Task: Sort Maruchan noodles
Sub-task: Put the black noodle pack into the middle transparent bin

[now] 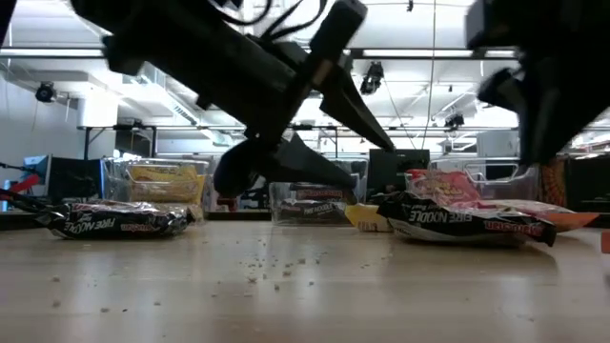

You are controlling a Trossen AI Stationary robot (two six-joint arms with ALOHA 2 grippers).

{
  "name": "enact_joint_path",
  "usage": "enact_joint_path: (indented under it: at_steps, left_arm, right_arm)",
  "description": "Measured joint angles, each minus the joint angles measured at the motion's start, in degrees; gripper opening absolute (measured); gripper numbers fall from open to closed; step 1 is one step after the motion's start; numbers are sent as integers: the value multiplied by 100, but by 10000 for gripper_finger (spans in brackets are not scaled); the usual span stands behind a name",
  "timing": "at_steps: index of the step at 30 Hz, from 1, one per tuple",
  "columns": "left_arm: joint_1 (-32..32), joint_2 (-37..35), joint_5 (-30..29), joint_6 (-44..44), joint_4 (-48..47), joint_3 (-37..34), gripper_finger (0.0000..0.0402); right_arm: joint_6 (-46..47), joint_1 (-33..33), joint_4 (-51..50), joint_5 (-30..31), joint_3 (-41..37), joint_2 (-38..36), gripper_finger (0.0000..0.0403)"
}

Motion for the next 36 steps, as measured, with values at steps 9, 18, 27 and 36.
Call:
enact_joint_path:
  at_steps: [9, 18, 27, 36]
  left_arm:
    - [560, 43, 266, 160, 12, -13, 213]
    - [945, 534, 986, 199, 867, -11, 213]
    - [1053, 633, 1127, 263, 948, -15, 213]
    - [1086, 633, 1229, 305, 954, -15, 213]
  right_arm:
    - [170, -8, 332, 392, -719, 117, 68]
    - [162, -57, 646, 691, -1106, 211, 68]
    - [242, 7, 758, 543, -1108, -41, 68]
    - [-56, -98, 1176, 801, -1187, 223, 68]
